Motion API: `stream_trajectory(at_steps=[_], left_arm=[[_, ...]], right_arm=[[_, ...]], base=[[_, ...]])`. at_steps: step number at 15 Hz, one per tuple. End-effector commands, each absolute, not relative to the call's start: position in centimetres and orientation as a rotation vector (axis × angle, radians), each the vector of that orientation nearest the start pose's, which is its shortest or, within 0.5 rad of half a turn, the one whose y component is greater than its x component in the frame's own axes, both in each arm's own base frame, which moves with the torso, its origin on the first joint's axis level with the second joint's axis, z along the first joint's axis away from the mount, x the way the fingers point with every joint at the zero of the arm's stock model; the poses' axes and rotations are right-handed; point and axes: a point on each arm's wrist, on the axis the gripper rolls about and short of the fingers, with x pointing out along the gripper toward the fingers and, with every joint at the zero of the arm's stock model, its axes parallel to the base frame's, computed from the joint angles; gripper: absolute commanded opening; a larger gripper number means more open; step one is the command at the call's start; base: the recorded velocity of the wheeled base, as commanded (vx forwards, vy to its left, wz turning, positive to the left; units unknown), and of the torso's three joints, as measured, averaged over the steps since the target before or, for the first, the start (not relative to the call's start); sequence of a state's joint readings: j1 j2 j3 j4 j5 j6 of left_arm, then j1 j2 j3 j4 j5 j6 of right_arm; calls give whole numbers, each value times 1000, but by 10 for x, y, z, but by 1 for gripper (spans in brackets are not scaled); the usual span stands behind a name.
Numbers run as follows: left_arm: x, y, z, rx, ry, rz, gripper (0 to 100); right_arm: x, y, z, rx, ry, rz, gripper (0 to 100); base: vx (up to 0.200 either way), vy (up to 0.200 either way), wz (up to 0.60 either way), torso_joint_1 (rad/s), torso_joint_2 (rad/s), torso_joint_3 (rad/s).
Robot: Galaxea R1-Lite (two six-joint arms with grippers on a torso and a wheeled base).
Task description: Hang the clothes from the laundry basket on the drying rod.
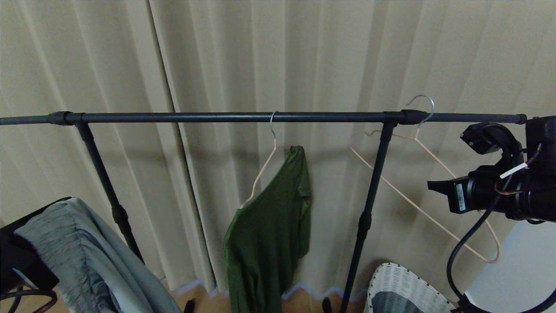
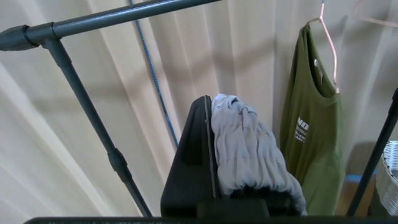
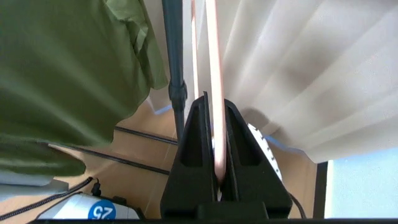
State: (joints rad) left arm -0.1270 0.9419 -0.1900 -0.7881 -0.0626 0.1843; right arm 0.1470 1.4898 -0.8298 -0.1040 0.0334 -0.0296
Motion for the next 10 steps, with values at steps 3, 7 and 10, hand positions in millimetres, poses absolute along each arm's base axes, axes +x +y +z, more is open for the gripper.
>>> stream_trajectory(at_steps=[3, 7, 10], left_arm=[[104, -15, 182, 184, -56, -186, 0], [103, -14, 182, 211, -58, -181, 0], [102, -14, 181, 214, -57, -181, 0]], right_arm=[[217, 30, 202, -58, 522, 173, 0], [202, 28, 198, -58, 525, 170, 0], [196, 27, 195, -58, 530, 170, 0]], base=[[0, 0, 0, 0, 0, 0], [-50, 0, 0, 1, 2, -1], [-200, 0, 0, 9, 2, 2]])
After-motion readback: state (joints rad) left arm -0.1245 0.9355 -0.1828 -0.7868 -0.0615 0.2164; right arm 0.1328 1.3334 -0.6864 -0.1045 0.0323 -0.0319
